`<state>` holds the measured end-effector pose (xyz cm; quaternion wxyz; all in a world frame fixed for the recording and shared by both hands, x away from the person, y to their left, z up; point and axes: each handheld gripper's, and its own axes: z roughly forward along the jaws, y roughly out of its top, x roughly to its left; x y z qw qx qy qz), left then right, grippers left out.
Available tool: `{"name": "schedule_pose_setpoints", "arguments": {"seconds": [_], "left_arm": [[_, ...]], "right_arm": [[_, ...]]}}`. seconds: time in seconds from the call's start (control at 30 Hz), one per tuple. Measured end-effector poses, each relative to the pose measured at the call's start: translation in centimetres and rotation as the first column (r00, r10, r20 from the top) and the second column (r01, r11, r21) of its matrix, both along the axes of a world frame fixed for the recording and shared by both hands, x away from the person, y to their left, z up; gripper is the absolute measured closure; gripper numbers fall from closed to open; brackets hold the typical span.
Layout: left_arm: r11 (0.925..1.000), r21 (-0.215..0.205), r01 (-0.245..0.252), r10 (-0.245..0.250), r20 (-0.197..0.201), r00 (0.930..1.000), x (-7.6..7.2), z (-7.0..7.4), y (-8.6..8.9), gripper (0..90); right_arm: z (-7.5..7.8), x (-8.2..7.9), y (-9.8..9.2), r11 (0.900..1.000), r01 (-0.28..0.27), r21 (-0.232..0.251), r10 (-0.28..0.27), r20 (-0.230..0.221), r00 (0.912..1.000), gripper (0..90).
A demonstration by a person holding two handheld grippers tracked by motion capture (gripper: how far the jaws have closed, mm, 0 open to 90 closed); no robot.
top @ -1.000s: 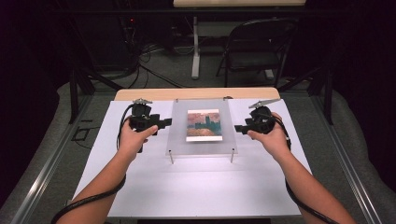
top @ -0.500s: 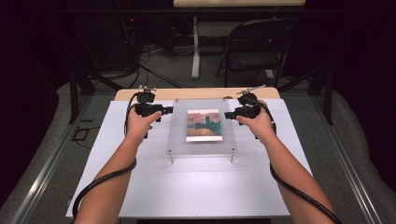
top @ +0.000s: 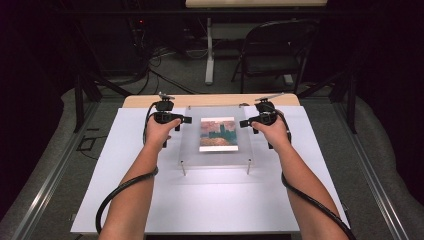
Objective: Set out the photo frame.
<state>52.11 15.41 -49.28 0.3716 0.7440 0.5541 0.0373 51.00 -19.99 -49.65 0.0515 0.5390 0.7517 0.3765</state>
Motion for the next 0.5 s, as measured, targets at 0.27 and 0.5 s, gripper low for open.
{"name": "schedule_pose_setpoints", "arguments": {"seconds": [0.27, 0.5], "left_arm": [[0.9998, -0.01, 0.016, -0.017, -0.037, 0.9992, 0.2, -1.6, -0.7, 36.9], [0.9994, -0.031, 0.014, -0.016, -0.046, 0.9988, 0.3, -2.2, -0.9, 36.0]], "right_arm": [[-1.0, 0.5, 0.3, 0.999, -0.021, 0.026, 0.022, -0.039, 0.999, 41.2], [-1.7, 0.7, 0.5, 0.999, -0.021, 0.026, 0.023, -0.076, 0.9969, 39.5]]}}
